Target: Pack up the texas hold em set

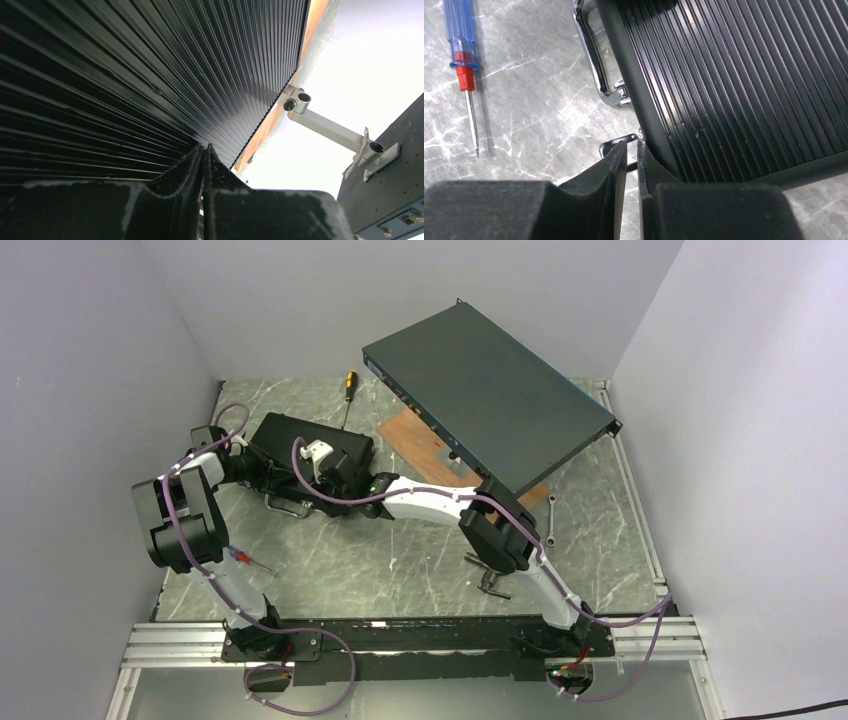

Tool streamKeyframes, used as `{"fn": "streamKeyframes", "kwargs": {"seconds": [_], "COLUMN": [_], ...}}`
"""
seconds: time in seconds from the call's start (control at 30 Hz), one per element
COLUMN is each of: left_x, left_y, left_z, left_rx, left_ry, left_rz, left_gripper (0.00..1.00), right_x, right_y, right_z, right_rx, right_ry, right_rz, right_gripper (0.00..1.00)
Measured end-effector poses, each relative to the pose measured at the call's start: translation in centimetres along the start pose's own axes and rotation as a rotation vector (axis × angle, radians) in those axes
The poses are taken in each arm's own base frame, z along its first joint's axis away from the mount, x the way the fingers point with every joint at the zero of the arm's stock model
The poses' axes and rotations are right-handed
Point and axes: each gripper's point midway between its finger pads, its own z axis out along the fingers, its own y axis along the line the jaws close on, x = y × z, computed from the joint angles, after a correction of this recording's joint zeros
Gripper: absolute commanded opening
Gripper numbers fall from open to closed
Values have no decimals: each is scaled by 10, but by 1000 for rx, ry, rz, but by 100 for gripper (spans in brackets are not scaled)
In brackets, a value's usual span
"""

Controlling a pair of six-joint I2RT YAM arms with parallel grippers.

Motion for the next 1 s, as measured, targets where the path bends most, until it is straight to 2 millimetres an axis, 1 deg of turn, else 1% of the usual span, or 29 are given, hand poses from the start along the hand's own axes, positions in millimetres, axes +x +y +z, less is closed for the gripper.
{"fn": "streamKeyframes", "kwargs": {"seconds": [0.03, 0.23, 0.7, 0.87, 0.9, 1.0], "left_x": [0, 0, 0, 0, 0, 0], "left_y": [0, 0, 0, 0, 0, 0], "left_z": [0, 0, 0, 0, 0, 0], "left_rx": [0, 0, 0, -1, -1, -1], "left_ry": [0, 0, 0, 0, 0, 0], "left_rz": [0, -1, -2, -6, -6, -6], "left_gripper": [10, 10, 11, 11, 11, 11], "right_x": [5, 5, 6, 7, 9, 10], "right_y": [0, 3, 2, 2, 5, 6], "right_z": [1, 3, 3, 2, 3, 3], "right_rx": [1, 28, 79, 166, 172, 224], "right_ry": [8, -14, -25, -22, -21, -22], "right_rz": [-1, -37, -90, -186, -204, -279], "right_gripper": [16, 15, 16, 17, 17, 17]}}
